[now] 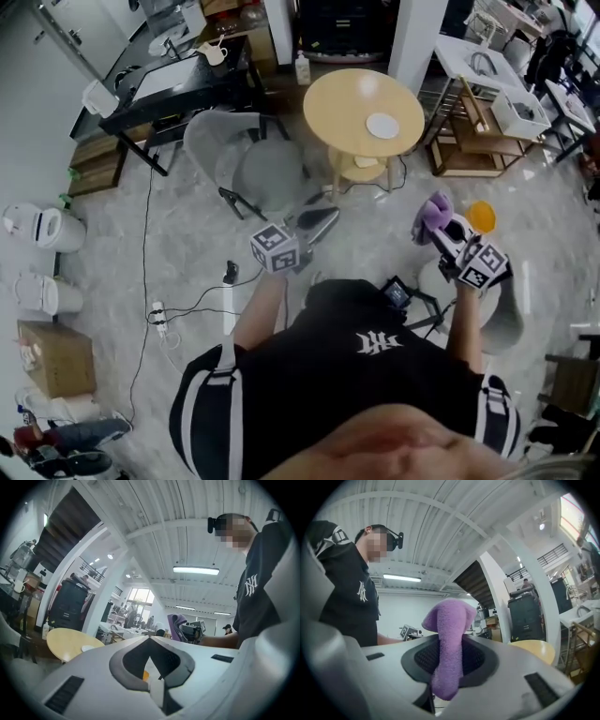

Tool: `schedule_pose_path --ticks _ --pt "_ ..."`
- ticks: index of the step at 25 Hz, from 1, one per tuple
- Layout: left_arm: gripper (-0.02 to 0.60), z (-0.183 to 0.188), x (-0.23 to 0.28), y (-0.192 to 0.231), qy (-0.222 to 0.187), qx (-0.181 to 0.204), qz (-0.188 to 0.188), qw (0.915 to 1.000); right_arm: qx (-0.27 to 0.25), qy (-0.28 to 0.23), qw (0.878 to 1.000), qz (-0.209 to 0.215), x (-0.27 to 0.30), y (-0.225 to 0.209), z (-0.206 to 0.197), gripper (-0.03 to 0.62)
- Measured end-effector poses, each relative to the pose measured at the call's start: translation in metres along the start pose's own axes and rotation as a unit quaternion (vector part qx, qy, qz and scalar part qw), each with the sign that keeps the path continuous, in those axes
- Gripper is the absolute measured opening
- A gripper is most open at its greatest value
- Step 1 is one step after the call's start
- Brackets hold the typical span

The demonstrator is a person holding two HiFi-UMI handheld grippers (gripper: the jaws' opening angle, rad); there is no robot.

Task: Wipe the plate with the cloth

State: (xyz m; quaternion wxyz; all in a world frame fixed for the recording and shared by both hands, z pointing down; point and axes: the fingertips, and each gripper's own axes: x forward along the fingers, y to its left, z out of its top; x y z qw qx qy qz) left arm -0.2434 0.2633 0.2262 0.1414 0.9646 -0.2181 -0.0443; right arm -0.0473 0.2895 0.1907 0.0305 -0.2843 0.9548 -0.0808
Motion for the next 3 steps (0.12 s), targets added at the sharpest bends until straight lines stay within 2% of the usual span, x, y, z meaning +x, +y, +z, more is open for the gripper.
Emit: schedule_pose_path --ticks 3 --pt "0.014 0.0119 -0.0008 0.0044 -0.002 -0.002 0.000 1.0000 0.008 -0.009 1.000 -0.006 0.0003 0.0042 0.0126 0.090"
